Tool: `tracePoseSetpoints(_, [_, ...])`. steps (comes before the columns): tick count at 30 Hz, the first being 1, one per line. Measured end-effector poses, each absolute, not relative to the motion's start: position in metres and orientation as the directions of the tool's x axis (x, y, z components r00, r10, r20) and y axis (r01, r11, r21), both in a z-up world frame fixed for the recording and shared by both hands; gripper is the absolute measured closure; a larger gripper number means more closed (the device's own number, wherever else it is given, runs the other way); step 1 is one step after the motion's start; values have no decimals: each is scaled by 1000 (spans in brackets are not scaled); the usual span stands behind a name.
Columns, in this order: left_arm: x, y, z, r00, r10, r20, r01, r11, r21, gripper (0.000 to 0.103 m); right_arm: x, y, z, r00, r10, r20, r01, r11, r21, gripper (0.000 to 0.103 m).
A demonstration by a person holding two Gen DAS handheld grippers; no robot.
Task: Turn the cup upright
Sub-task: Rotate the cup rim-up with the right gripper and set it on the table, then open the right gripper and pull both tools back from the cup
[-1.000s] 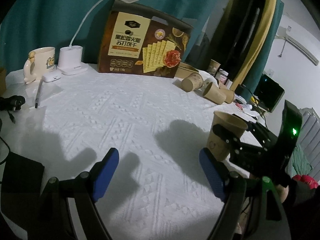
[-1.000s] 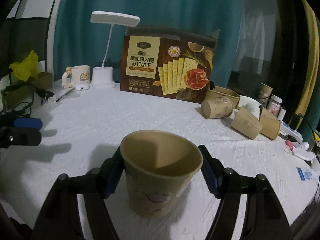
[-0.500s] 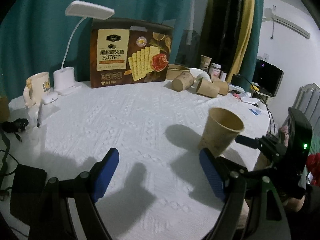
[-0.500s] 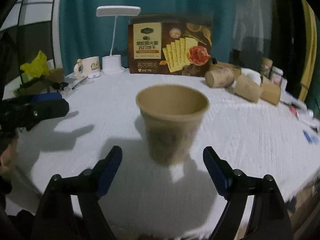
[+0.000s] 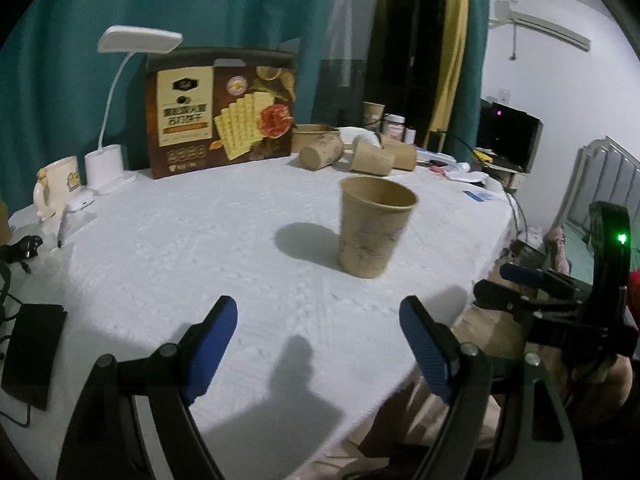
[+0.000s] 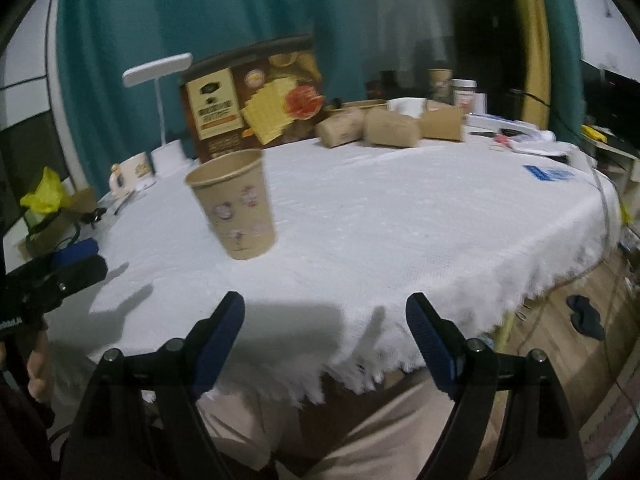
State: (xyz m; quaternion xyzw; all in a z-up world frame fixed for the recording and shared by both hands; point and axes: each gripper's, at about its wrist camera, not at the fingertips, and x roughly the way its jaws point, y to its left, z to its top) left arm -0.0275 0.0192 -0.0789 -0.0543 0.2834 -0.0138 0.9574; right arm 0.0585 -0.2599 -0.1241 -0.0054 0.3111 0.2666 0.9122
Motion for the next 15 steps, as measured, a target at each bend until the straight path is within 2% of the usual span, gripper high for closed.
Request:
tracePoseSetpoints(3, [-31, 8, -71, 848, -72, -524, 17, 994, -109, 11, 54, -279, -118, 689, 458, -562, -450, 878, 164, 22])
tracePoseSetpoints(10, [-33, -10, -46, 873, -98, -478, 60, 994, -95, 11, 47, -311, -96, 738, 407, -538, -390, 908, 152, 22])
tracePoseSetpoints(15, [-38, -25, -26, 903, -73, -424, 68, 997, -27, 11, 43, -323, -75, 762, 385, -520, -375, 918, 131, 22])
